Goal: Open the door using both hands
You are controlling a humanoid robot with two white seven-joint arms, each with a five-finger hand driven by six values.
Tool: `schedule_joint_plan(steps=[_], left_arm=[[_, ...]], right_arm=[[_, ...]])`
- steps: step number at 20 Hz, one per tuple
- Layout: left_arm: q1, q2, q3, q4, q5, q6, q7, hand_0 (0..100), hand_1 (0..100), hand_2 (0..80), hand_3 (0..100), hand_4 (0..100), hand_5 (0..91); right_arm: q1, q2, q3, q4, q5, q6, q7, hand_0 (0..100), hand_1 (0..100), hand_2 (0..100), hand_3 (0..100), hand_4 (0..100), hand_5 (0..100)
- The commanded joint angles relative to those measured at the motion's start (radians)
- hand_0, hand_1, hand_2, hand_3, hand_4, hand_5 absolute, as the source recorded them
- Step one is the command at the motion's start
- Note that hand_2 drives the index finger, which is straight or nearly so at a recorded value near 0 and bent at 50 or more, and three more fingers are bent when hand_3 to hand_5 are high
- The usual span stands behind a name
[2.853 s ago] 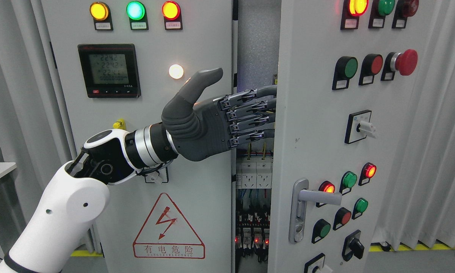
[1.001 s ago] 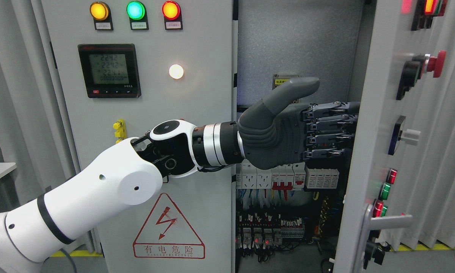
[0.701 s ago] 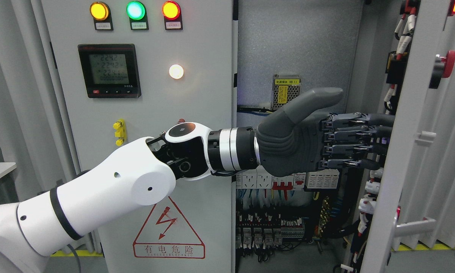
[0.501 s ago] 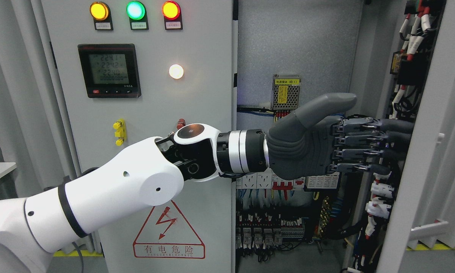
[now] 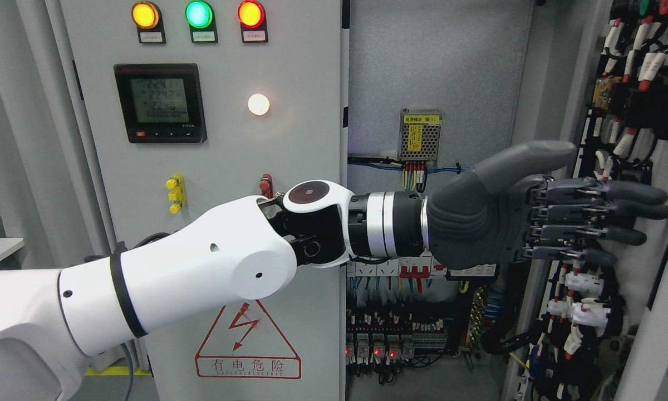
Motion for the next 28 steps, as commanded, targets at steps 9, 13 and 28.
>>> schedule_joint_plan(steps=[9, 13, 28], left_arm=[[-0.096, -0.145, -0.170, 0.023, 0.088, -0.088, 0.016, 30, 0, 2.7, 3, 4, 0.0], [-0.095, -0.188, -0.170, 0.057, 0.088, -0.088, 0.016, 30, 0, 2.7, 3, 4, 0.0], [-0.096, -0.188, -0.168, 0.098, 0.088, -0.088, 0.024, 30, 0, 2.7, 3, 4, 0.0]], right_arm=[[-0.038, -0.003, 0.001, 0.023, 0.002, -0.009, -0.002, 22, 0, 0, 0, 0, 0], [-0.045, -0.003, 0.001, 0.021, 0.002, -0.010, -0.001, 22, 0, 0, 0, 0, 0], [-0.020, -0.015, 0.004, -0.143, 0.005, -0.009, 0.004, 22, 0, 0, 0, 0, 0]])
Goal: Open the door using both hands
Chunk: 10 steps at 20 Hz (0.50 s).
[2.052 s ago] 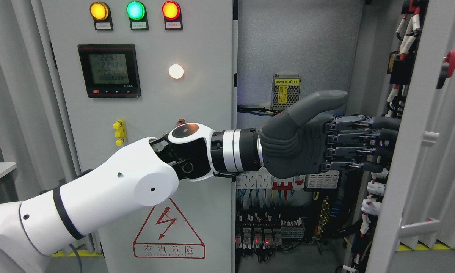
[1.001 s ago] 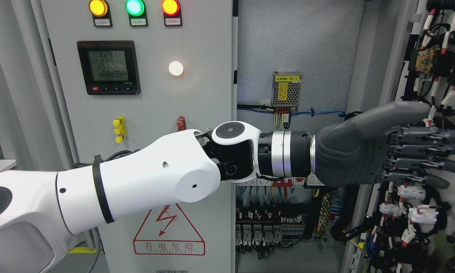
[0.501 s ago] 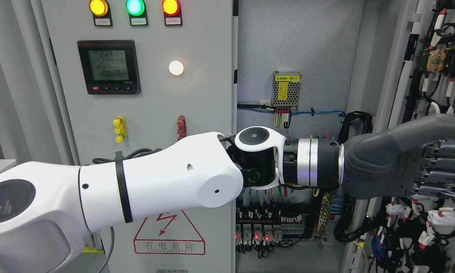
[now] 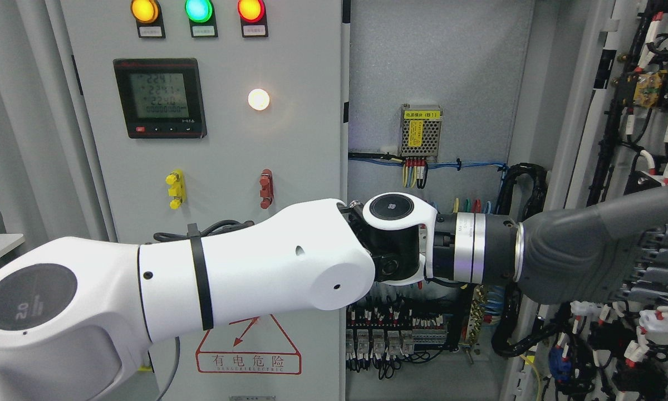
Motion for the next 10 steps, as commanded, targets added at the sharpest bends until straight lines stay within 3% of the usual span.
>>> schedule_joint_plan(steps=[1, 10], left_arm=[[-0.001, -0.023, -0.015, 0.034, 0.001, 0.005, 0.008, 30, 0, 2.7, 3, 4, 0.0], [-0.003, -0.023, -0.004, 0.045, -0.002, 0.004, 0.008, 30, 0, 2.7, 3, 4, 0.0]], right_arm=[[0.018, -0.015, -0.001, -0.090, 0.000, 0.000, 0.001, 22, 0, 0, 0, 0, 0], [0.018, -0.014, 0.002, -0.127, 0.001, 0.002, -0.002, 22, 0, 0, 0, 0, 0]])
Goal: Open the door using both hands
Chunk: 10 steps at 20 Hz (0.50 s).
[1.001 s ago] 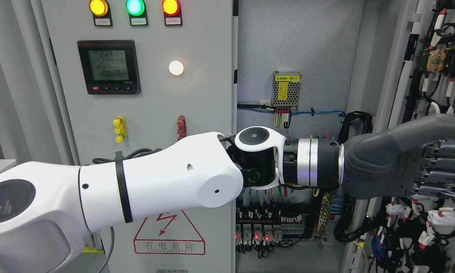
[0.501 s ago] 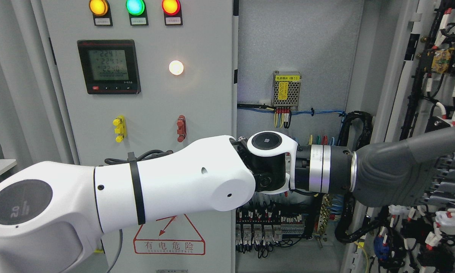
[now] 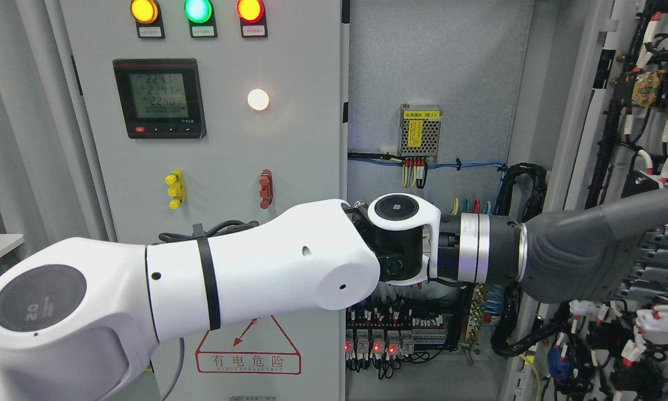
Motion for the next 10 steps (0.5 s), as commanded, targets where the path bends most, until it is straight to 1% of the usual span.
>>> schedule_joint_plan(steps=[1, 10], left_arm=[[-0.001, -0.009, 0.003, 0.017, 0.000, -0.001, 0.002, 30, 0, 2.7, 3, 4, 0.0], [0.000, -0.009, 0.050, 0.003, -0.003, -0.001, 0.002, 30, 0, 2.7, 3, 4, 0.0]], right_arm=[[0.018, -0.014, 0.002, -0.060, 0.001, 0.002, -0.004, 22, 0, 0, 0, 0, 0], [0.018, -0.012, 0.002, -0.060, 0.001, 0.000, -0.002, 22, 0, 0, 0, 0, 0]])
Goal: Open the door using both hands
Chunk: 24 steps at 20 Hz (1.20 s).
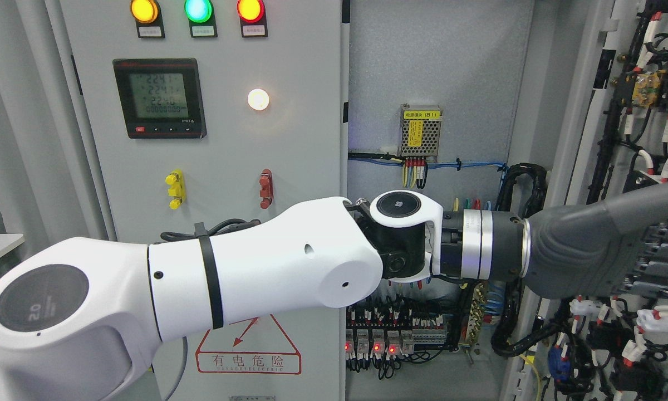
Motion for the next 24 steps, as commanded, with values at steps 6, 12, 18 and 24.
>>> schedule_joint_plan(steps=[6, 12, 18, 24], left_arm=[[0.017, 0.040, 0.053, -0.052, -0.051, -0.001, 0.030, 30, 0, 2.7, 3, 4, 0.0], [0.137, 0.244, 0.082, -0.224, -0.244, 0.000, 0.165, 30, 0, 2.7, 3, 4, 0.0], [0.253, 0.438, 0.187, -0.380, -0.368, -0.022, 0.220, 30, 0, 2.7, 3, 4, 0.0], [0.490, 0.631, 0.185, -0.518, -0.557, -0.039, 0.240, 30, 0, 2.8, 3, 4, 0.0]], right_arm=[[0.018, -0.011, 0.002, -0.025, 0.000, 0.001, -0.001, 22, 0, 0, 0, 0, 0], [0.018, -0.011, 0.001, -0.025, 0.000, 0.001, -0.001, 22, 0, 0, 0, 0, 0], [0.018, -0.009, 0.002, -0.025, 0.000, 0.001, -0.001, 22, 0, 0, 0, 0, 0], [0.018, -0.008, 0.002, -0.026, 0.000, -0.001, -0.001, 22, 0, 0, 0, 0, 0]])
